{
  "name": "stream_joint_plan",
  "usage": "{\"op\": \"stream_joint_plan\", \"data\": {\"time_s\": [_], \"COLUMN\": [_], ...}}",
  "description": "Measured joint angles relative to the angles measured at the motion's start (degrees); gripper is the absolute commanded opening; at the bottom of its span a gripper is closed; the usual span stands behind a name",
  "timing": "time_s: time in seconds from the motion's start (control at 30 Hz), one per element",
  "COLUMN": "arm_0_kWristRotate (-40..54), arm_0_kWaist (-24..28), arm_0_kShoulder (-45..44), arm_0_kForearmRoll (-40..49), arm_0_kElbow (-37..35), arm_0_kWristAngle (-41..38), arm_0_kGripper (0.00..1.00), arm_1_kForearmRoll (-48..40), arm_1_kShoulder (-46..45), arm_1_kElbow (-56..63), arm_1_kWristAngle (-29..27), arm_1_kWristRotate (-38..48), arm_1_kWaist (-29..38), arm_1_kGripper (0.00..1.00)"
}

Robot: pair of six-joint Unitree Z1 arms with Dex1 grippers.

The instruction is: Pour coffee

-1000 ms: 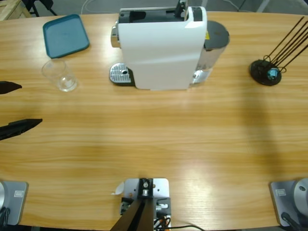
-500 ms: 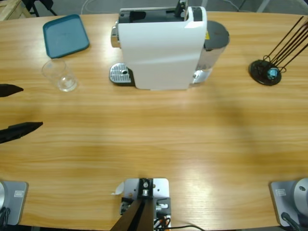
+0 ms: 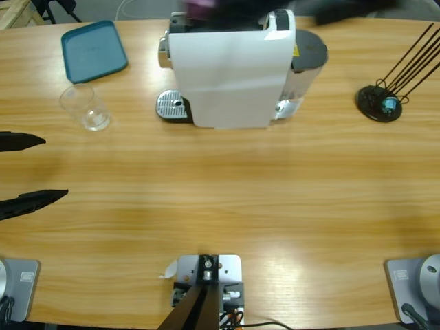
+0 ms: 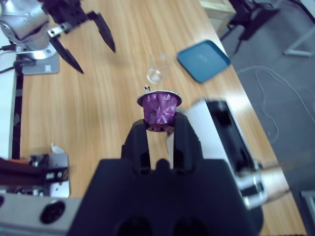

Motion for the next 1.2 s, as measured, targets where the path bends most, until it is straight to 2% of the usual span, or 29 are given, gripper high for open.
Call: {"op": "stream_joint_plan", "data": {"time_s": [0.2,0.33,0.67,1.2], "arm_0_kWristRotate": [0.00,0.00,-0.33,-0.39], "arm_0_kWaist": [0.00,0.00,1.14,1.80], "arm_0_kShoulder": [0.00,-0.01,-0.16,-0.51], "arm_0_kForearmRoll": [0.00,0.00,0.00,-0.01], "arm_0_kElbow": [0.15,0.24,0.79,1.06], "arm_0_kWristAngle": [0.00,0.00,0.00,0.00], "arm_0_kGripper": [0.964,0.964,0.964,0.964], "arm_1_kForearmRoll": [1.20,1.16,0.56,0.56], "arm_1_kShoulder": [11.43,15.41,18.51,21.60], "arm_1_kElbow": [-8.84,-10.58,-10.98,-12.72], "arm_1_kWristAngle": [-0.16,-2.22,-2.81,-2.43], "arm_1_kWristRotate": [-5.12,-7.53,-10.31,-10.99], "arm_1_kWaist": [0.19,-1.28,-11.19,-11.61], "arm_1_kGripper": [0.000,0.000,0.000,0.000]}}
